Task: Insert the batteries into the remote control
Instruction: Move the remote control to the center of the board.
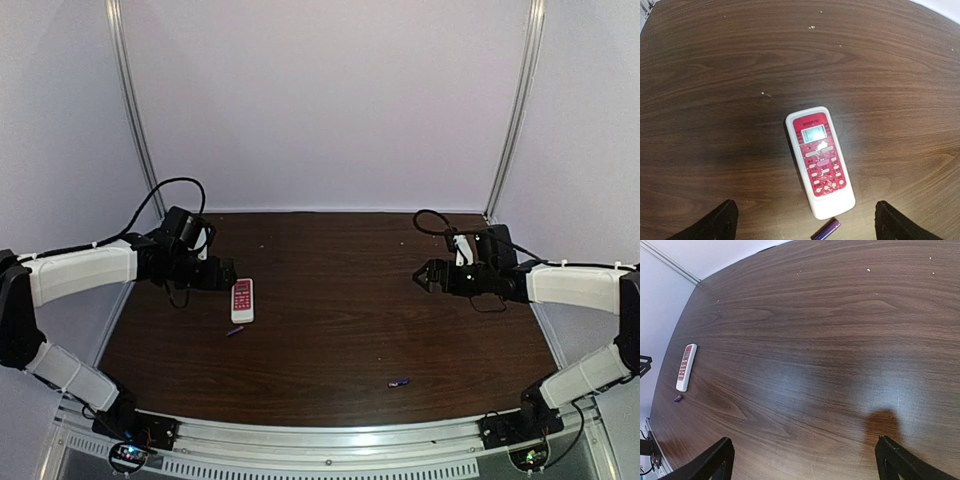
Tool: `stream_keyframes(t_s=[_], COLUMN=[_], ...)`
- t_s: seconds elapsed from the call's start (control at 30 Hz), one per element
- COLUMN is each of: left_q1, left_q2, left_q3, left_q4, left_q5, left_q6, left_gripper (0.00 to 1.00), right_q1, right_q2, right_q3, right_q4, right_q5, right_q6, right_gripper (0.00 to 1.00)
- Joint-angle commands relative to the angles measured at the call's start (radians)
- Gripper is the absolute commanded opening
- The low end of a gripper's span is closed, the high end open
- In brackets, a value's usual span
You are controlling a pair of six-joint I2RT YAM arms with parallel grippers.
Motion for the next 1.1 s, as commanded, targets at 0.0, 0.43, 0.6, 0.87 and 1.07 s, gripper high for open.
stream_keyframes(t_s=[0.0,0.43,0.6,0.87,1.07], left_q1=[-0.011,-0.087,-0.107,-0.112,-0.124], left_q2=[-0.007,0.119,0.185,0.299,0.372], left_q3=[-0.013,-0.032,-0.011,0.047,0.096], left_q4=[0.008,0.089,0.093,0.099,0.111], left_q5=[0.003,0.022,-0.015,-0.048,-0.049], left_q6=[-0.009,-0.049,-0.064,-0.092,-0.092], left_gripper=[0.97,0.97,0.97,0.94,0.85], right_q1=[0.009,0.010,0.010,0.010,0.010], right_q2=[-0.010,-0.026,-0.040,-0.049,-0.060], right_q3=[0.027,-0.004,-0.023,-0.036,-0.041], right_q4=[-0.011,0.007,0.013,0.013,0.012], right_q5=[0.013,-0.012,-0.019,-0.026,-0.020], right_q6=[-0.025,-0.018,-0.017,-0.011,-0.015], right_gripper=[1.00,1.00,1.00,1.00,1.00])
